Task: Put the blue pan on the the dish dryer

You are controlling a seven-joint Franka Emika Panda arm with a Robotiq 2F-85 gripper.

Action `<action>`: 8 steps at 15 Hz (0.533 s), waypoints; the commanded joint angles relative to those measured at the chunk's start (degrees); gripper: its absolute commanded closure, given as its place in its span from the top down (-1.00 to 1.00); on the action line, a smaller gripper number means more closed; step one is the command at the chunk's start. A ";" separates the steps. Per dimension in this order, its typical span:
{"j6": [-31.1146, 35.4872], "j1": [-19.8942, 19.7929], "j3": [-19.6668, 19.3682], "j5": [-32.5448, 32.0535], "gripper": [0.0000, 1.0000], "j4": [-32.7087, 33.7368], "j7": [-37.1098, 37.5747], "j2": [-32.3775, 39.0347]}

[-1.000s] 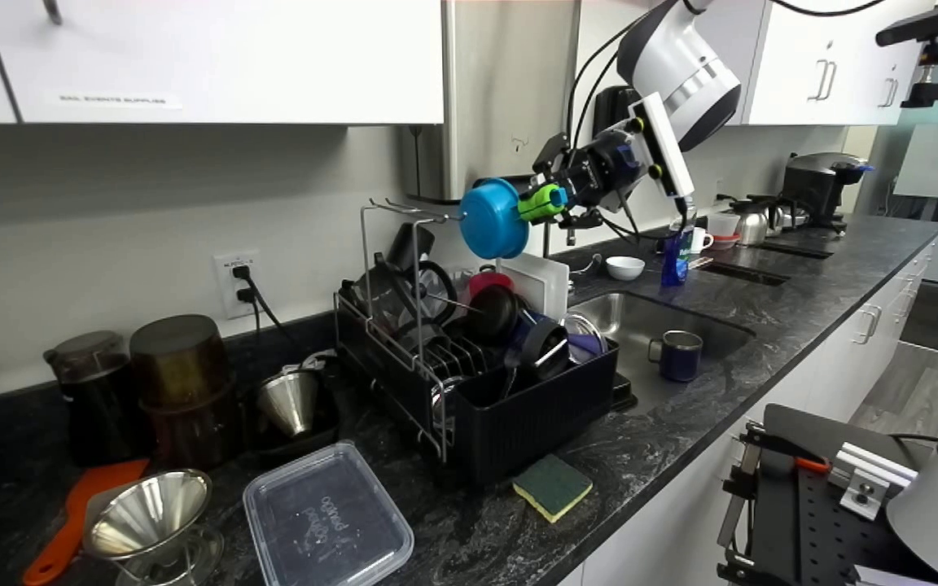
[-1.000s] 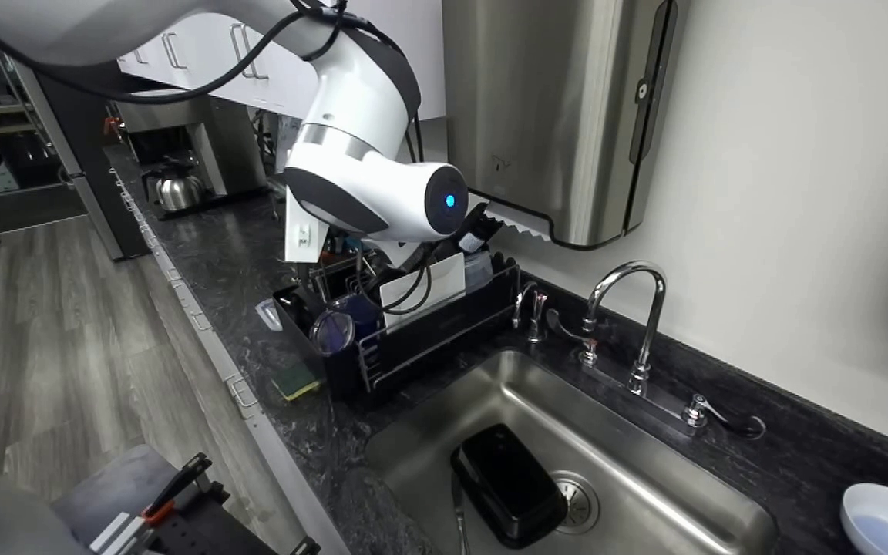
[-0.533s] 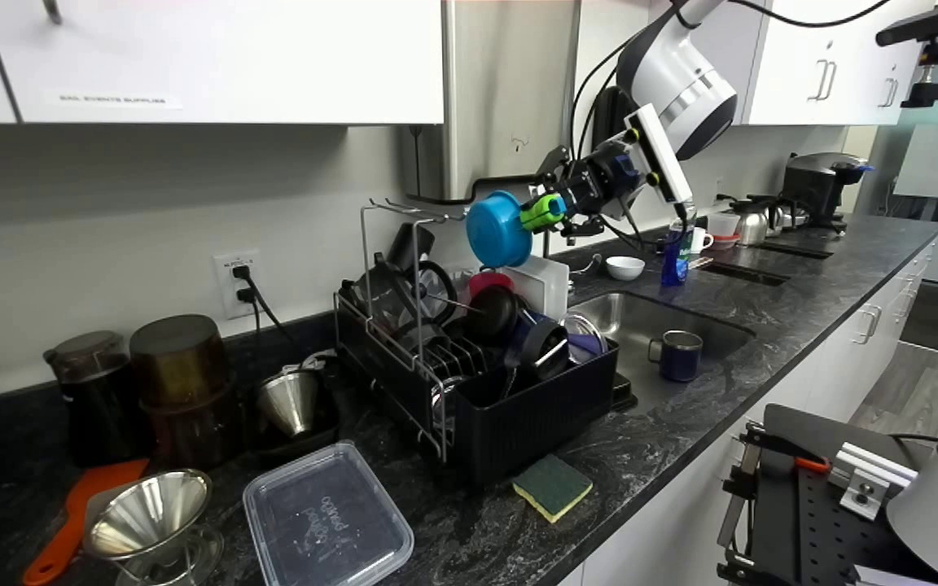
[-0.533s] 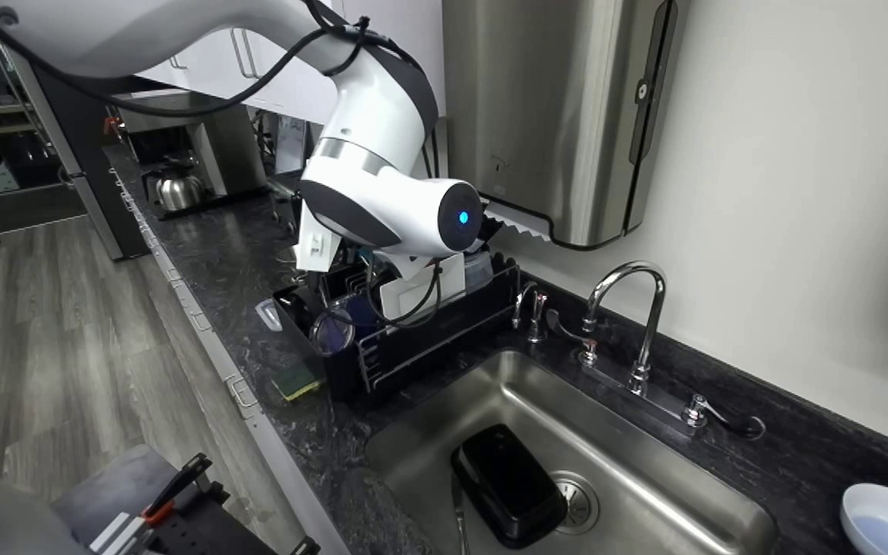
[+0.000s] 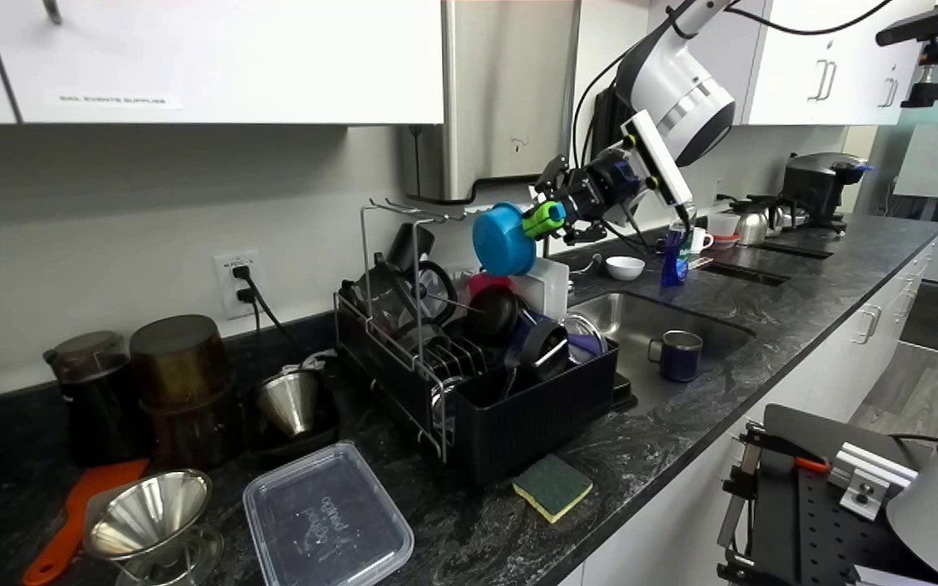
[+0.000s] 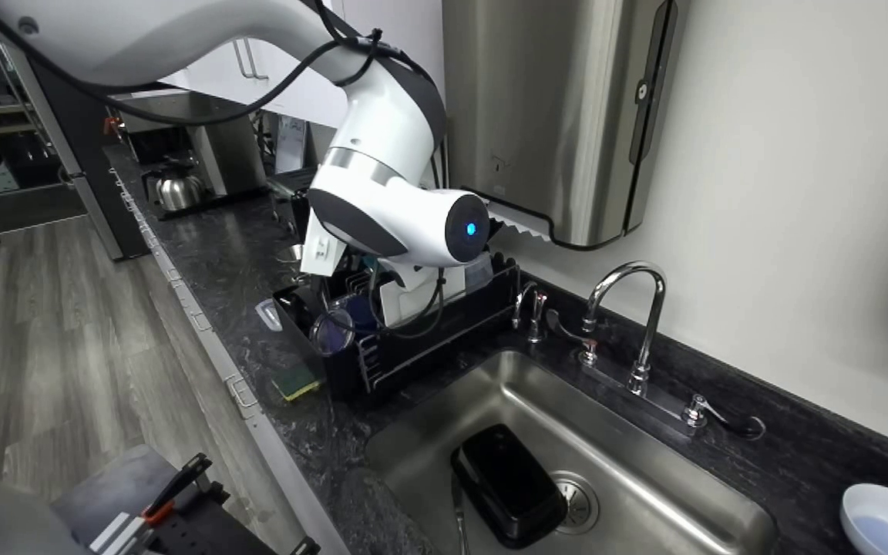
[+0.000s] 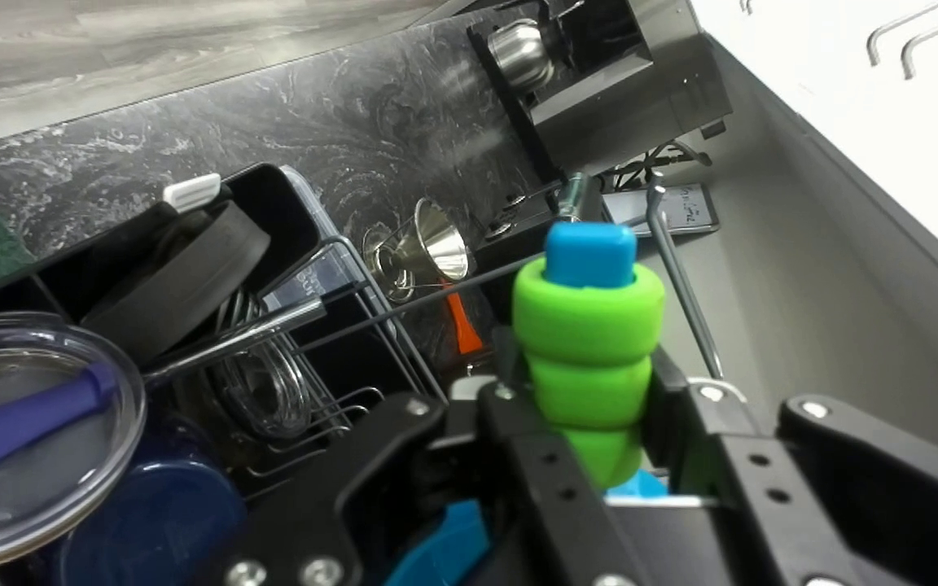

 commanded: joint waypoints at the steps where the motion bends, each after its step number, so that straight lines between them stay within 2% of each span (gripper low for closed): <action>1: -0.96 -0.89 0.15 1.20 -0.83 0.89 1.69 1.43; 8: -1.33 -1.42 -0.33 1.15 -0.83 0.62 2.52 1.84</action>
